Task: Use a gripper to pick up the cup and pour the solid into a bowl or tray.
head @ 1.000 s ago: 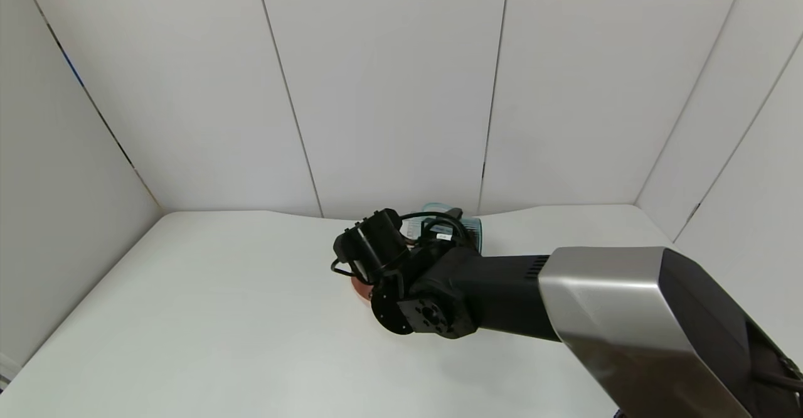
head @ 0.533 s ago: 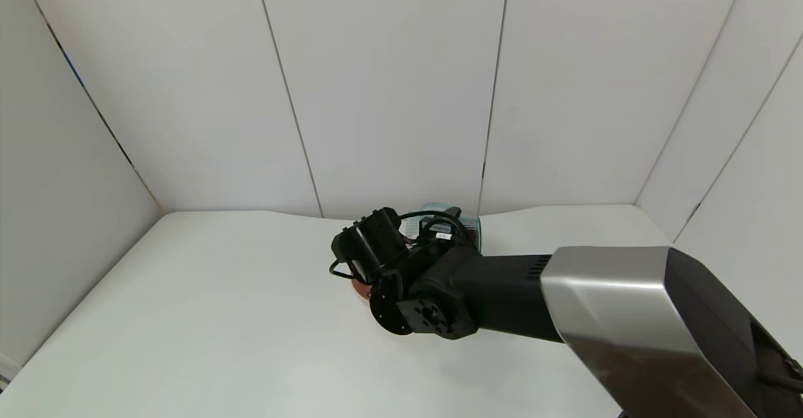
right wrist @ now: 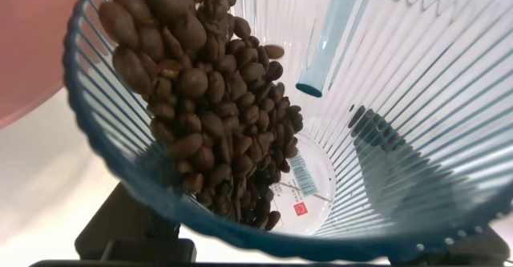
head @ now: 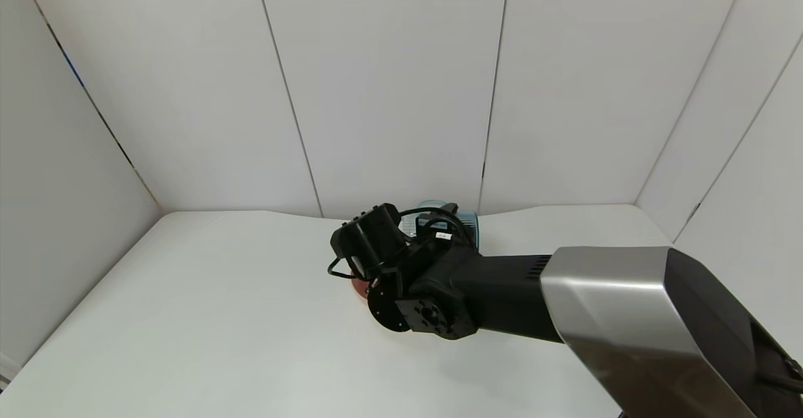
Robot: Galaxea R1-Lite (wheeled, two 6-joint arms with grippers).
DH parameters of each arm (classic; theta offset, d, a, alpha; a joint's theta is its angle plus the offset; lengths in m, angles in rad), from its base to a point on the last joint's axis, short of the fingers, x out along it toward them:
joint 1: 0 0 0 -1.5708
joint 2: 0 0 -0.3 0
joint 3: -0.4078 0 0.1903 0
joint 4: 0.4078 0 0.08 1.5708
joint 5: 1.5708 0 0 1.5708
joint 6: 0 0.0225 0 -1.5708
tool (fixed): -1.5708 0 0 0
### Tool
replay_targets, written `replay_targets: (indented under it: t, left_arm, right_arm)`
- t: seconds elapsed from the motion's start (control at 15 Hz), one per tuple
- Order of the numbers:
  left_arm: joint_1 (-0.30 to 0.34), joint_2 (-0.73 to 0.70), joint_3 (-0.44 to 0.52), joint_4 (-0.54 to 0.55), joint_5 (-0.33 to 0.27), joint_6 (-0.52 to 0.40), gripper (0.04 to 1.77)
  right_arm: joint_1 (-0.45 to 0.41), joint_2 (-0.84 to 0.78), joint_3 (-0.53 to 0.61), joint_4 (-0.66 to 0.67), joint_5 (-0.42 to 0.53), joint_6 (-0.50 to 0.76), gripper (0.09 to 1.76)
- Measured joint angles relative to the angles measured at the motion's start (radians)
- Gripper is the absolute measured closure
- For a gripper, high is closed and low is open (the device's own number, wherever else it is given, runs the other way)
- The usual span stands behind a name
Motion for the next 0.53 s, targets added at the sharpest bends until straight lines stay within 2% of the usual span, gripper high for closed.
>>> replay_targets:
  t: [0.33,0.53]
  left_arm:
    - [0.000,0.000,0.000,0.000,0.000,0.000,0.09]
    - [0.000,0.000,0.000,0.000,0.000,0.000,0.09]
  right_arm:
    - [-0.001,0.000,0.002,-0.007,0.002,-0.004,0.51]
    - [-0.004,0.000,0.009,-0.059,0.009,0.010,0.51]
